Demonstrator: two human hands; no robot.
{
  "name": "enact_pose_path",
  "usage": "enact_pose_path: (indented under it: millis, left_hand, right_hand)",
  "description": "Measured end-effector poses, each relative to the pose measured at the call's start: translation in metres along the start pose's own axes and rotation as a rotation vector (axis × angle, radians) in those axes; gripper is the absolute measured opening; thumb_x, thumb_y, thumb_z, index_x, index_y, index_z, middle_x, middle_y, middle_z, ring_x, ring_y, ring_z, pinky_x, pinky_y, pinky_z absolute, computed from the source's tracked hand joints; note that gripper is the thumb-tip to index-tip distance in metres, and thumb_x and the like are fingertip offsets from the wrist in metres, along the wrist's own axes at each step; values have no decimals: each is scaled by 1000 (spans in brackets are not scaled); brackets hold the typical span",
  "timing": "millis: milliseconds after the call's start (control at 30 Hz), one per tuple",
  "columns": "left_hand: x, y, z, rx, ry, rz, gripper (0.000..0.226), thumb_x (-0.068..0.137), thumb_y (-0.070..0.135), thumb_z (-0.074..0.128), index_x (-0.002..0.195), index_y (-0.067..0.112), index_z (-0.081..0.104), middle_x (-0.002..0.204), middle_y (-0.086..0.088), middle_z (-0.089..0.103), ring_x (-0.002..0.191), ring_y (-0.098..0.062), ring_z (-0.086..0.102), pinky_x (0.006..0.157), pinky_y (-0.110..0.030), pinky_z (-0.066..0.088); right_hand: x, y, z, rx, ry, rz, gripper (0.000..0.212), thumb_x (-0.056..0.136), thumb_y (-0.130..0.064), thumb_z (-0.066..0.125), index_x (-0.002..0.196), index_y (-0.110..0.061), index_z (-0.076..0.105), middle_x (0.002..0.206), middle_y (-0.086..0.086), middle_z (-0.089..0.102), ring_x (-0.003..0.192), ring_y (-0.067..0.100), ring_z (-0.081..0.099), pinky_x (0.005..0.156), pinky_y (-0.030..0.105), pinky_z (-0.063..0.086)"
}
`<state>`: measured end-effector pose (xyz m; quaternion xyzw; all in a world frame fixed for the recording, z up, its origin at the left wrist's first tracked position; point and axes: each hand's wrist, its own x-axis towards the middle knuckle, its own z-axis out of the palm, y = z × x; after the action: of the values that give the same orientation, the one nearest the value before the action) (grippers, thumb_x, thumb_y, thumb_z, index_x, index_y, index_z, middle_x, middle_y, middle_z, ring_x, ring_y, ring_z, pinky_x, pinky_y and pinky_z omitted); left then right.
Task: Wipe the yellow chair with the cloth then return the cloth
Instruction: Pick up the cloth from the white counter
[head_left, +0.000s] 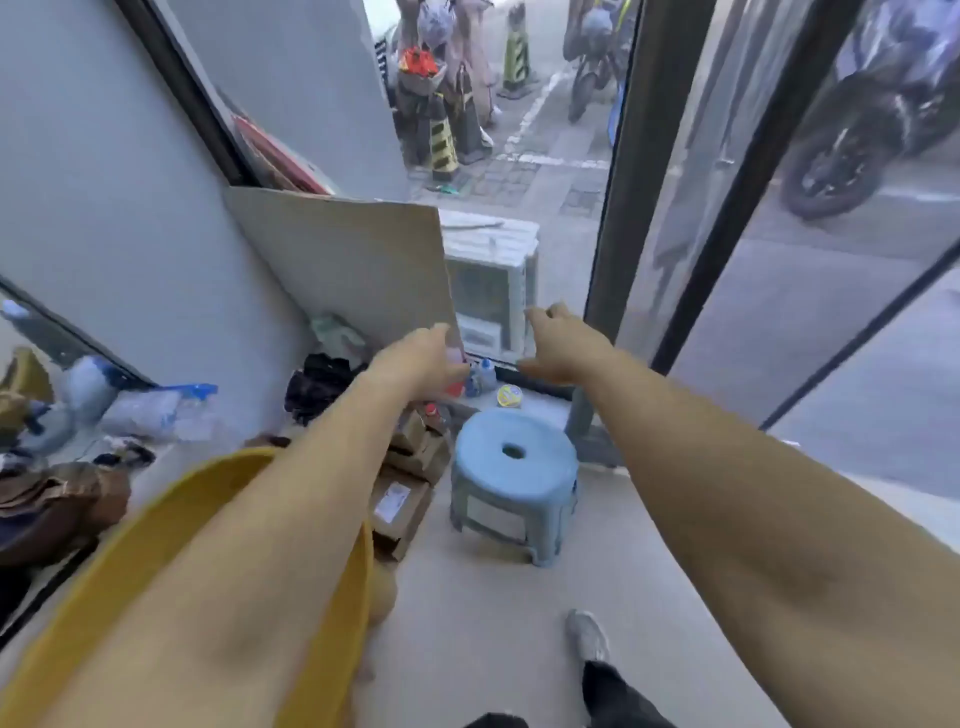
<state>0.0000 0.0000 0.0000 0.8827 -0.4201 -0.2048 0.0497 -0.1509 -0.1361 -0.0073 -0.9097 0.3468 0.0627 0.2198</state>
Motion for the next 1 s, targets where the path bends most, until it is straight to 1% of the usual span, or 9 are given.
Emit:
enact_pose_path:
  millis: [67,133,200,300,467,667,767,867,1000]
  left_hand:
    - [-8,13,38,9,-158,88,63,87,46,60,138,13,45,133,-9,59,114,-30,60,92,-38,48]
    - [-23,27,84,81,-344,166,64,88,45,60,143,16,44,138,-6,56,123,-29,54,100,-38,44]
    - [-40,47,124,216,-436,289,57,90,45,57,140,18,49,141,-6,55,127,-28,51,107,-39,39]
    - [-66,87,164,360,-540,458,44,96,36,53,132,11,57,137,-11,58,125,-30,52,100,-33,38]
    - [-111,164,224,458,-620,673,39,96,35,53,126,10,61,132,-11,61,117,-30,56,90,-30,41]
    - [-194,270,314,584,-749,883,39,92,46,55,121,21,61,125,-2,64,104,-22,56,95,-39,47]
    - [-259,335,356,629,-811,1015,38,93,45,55,122,22,61,125,-1,62,101,-19,52,89,-35,44]
    - [-336,403,398,679,-858,1133,37,94,42,55,123,20,61,126,-2,62,108,-21,56,93,-36,46]
    - [-442,491,450,743,-874,1283,36,93,42,56,123,22,60,126,-2,62,105,-22,58,91,-36,48]
  right_hand:
    - [-25,24,32,45,-42,122,72,86,-41,66,145,-12,38,143,19,42,125,39,51,100,45,47]
    - [-64,54,72,75,-96,237,66,85,-44,65,139,-12,45,138,17,48,122,38,53,97,42,48]
    - [-113,77,102,122,-159,353,65,85,-45,64,139,-12,48,140,18,52,123,37,54,100,43,48]
    - [-181,100,128,238,-154,504,68,92,-38,63,148,-6,41,150,20,45,134,36,47,107,41,41]
    - [-295,154,167,400,-95,788,69,93,-39,62,151,-10,36,150,17,39,132,35,47,104,43,44]
    - [-460,214,200,589,39,1079,64,95,-38,57,152,-18,36,153,8,35,127,30,51,93,40,46]
    - [-548,244,217,675,123,1207,63,95,-39,57,151,-20,37,152,7,35,126,29,52,94,40,47]
    - [-641,273,232,740,192,1341,62,94,-39,58,150,-20,39,152,7,34,126,29,51,98,41,47]
    - [-759,316,242,770,293,1462,63,92,-41,59,148,-19,41,151,8,36,126,30,51,98,39,47]
